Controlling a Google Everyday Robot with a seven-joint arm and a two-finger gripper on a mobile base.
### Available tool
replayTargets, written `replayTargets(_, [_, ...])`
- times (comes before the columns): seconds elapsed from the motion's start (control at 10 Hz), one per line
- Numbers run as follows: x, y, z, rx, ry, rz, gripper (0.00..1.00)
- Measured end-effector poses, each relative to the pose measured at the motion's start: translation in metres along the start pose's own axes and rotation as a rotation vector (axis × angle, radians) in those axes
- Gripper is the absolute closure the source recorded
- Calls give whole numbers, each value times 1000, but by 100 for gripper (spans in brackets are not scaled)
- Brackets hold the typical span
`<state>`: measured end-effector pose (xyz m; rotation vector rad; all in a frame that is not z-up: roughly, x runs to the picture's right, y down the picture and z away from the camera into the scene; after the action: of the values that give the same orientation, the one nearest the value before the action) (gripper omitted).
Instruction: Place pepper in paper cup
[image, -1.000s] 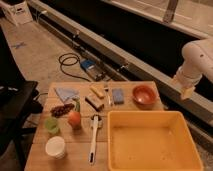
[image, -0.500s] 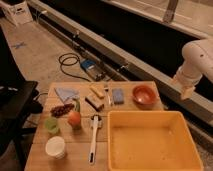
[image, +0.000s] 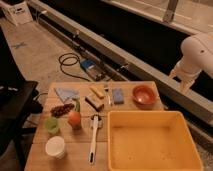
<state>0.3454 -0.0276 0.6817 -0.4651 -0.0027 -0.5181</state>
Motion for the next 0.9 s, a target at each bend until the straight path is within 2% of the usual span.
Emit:
replayTargets(0.3, [-55,-42,-18,38,4,-174,39])
replayTargets(0.5, [-108,-63,-27,66,-4,-328,39])
replayTargets(0.7, [-142,-70,-31,78,-25,-431,39])
replayTargets(0.9, [-141,-68,-30,78,-25,-430,39])
